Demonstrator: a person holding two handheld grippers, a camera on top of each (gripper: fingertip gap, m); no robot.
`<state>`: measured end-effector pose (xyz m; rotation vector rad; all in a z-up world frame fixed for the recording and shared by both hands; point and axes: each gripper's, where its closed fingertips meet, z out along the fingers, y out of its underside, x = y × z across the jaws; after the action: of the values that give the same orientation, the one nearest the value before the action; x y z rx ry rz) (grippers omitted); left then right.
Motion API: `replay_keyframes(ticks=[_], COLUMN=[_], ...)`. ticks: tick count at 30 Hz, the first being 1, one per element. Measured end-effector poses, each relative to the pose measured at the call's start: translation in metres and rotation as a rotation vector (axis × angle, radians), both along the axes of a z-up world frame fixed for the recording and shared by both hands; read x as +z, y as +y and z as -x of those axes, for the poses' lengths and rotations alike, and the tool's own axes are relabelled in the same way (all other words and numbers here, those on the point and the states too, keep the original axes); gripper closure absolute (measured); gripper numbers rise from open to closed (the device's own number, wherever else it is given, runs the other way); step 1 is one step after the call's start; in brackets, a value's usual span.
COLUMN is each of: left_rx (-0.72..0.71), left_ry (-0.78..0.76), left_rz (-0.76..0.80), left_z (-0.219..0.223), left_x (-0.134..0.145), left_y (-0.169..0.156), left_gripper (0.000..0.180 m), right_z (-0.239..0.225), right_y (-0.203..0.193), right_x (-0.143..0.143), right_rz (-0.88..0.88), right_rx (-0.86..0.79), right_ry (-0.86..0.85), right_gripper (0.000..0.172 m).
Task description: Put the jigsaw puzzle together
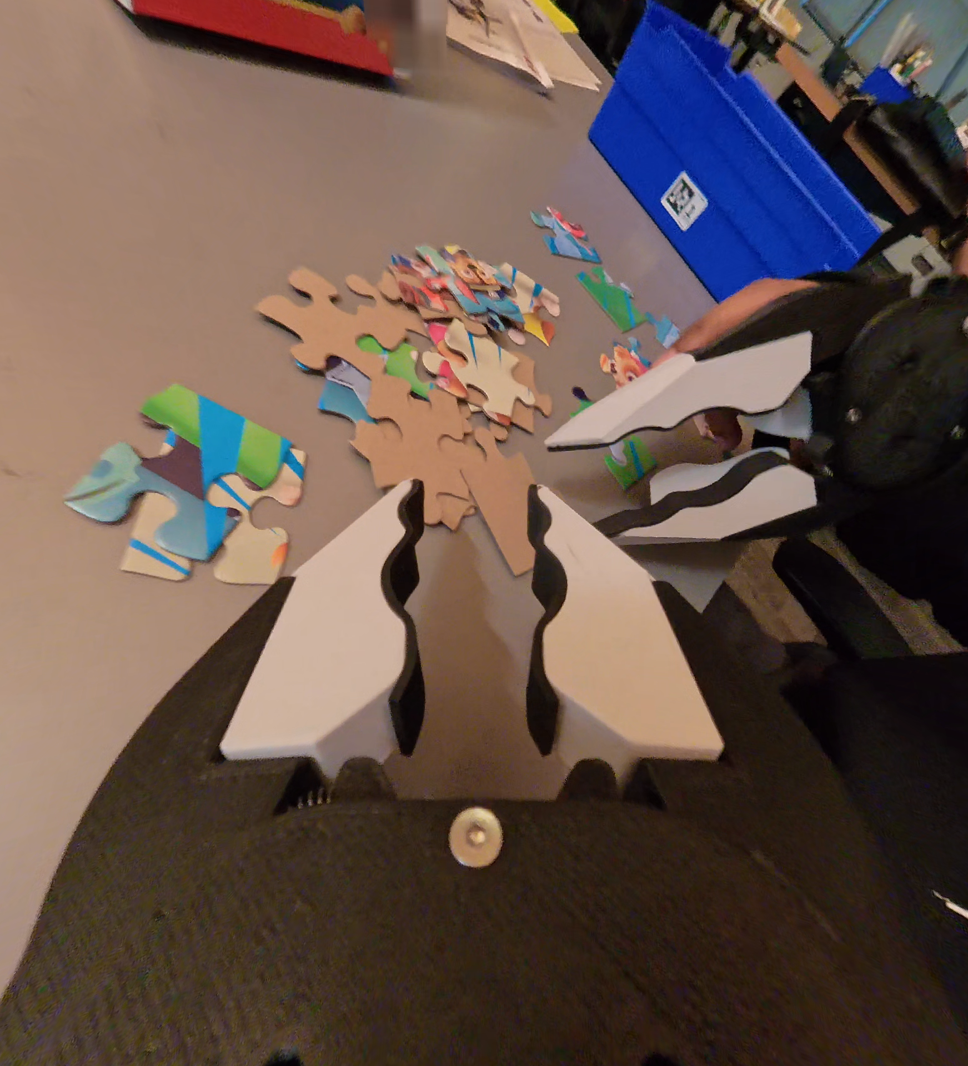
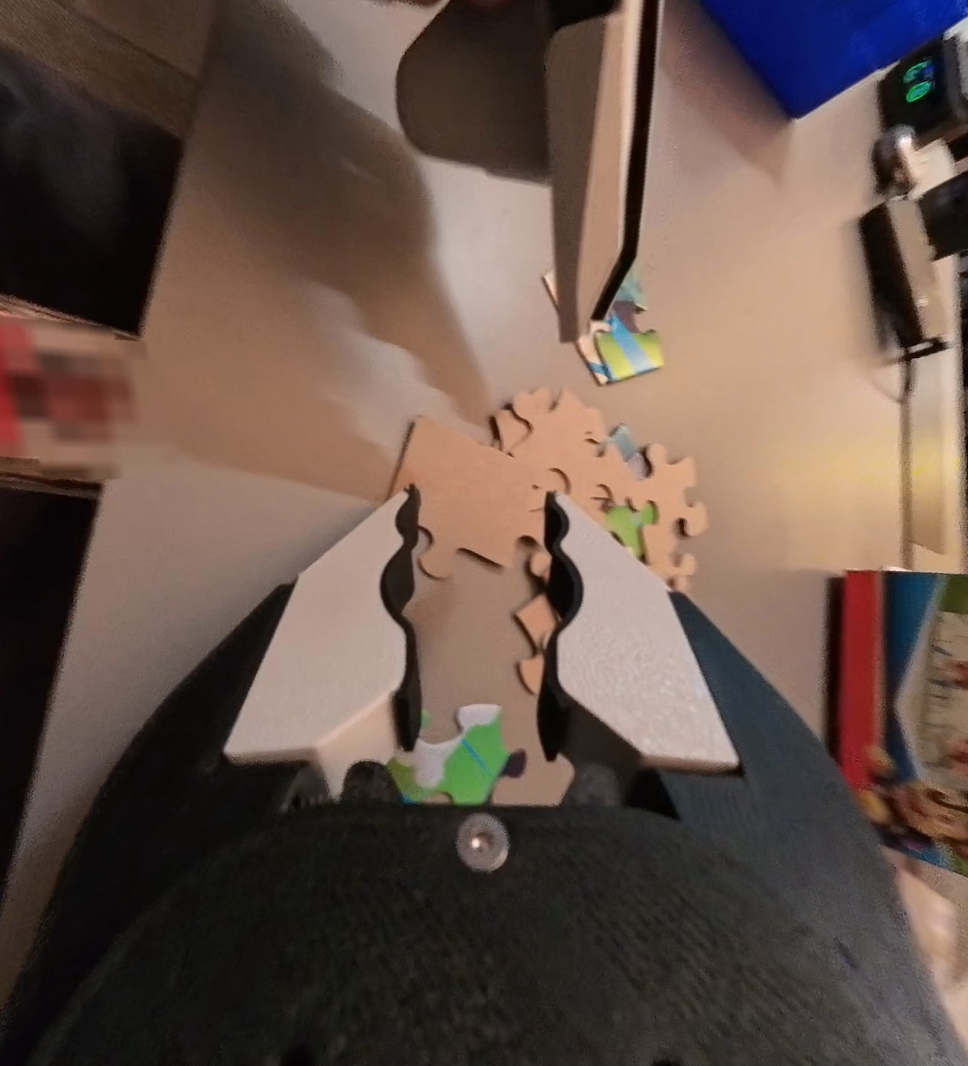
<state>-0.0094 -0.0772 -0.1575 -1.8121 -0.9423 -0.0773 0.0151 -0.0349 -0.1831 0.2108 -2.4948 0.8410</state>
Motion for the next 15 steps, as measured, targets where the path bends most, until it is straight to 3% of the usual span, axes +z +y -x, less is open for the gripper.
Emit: replay_keyframes(ticks=[1, 6, 15], left_rx=[-0.02, -0.047, -0.005], left_ry=[0.001, 0.064, 0.146], left_rz=[0.001, -0.04, -0.151], left_z=[-0.005, -0.014, 0.01], left_x=[-0.005, -0.003, 0.02], left_y=[0.004, 0.015, 0.002], left_gripper=[0.145, 0.14, 0.138], right_z=[-0.002, 0.005, 0.011], right_y=[-0.001, -0.005, -0.007], right_x=[-0.003, -0.016, -0.023], right_rz=[0.022, 0.134, 0.136], right_rx=[-0.021, -0.226, -0.212], right_ry=[-0.068, -0.42, -0.427], right_gripper=[0.129, 0.093, 0.115])
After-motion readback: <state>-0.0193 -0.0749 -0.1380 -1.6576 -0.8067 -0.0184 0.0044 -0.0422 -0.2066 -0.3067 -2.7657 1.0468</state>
